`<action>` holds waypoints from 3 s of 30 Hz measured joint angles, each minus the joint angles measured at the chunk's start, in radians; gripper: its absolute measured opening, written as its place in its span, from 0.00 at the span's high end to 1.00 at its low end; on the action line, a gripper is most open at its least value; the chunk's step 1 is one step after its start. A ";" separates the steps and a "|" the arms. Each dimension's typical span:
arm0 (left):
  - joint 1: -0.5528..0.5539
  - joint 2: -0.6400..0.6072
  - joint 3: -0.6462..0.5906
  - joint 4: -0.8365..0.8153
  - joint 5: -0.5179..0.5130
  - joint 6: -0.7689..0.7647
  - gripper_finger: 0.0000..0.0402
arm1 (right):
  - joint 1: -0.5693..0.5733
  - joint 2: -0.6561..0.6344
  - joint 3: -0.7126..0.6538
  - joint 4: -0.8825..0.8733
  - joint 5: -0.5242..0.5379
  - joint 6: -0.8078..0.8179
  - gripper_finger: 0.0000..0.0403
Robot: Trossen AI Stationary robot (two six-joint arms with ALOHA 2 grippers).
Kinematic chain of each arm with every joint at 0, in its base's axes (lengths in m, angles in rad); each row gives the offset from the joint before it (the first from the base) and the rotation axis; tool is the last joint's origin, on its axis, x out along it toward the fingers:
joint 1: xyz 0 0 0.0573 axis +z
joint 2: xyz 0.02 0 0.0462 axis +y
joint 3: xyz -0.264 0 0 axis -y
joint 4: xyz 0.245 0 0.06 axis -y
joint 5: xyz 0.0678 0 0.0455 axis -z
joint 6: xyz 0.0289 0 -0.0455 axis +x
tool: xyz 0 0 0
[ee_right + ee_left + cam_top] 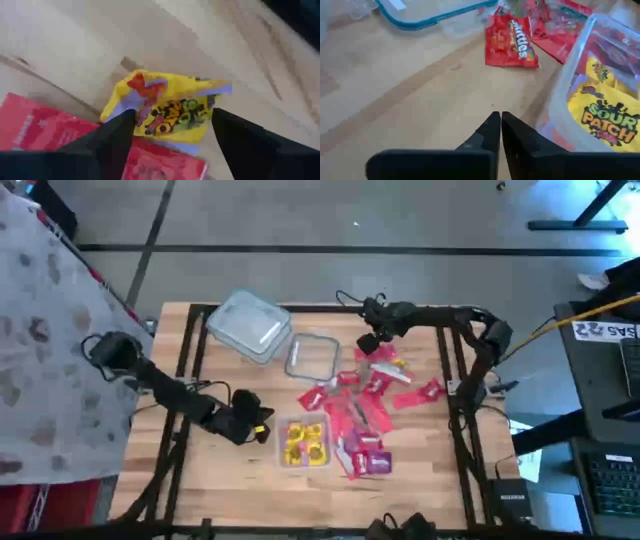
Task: Sort candy
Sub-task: Put the yellow candy into the square transparent bin
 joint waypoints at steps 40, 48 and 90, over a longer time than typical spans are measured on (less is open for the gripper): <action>0.006 0.001 0.000 0.003 0.000 -0.007 1.00 | 0.902 0.362 0.768 -0.067 -0.297 -0.008 1.00; 0.006 0.001 0.000 -0.002 0.000 -0.004 1.00 | 0.905 0.463 0.877 -0.121 -0.313 -0.141 1.00; 0.006 0.005 0.000 -0.001 0.000 -0.007 1.00 | 0.930 0.466 0.892 -0.045 -0.121 -0.214 0.96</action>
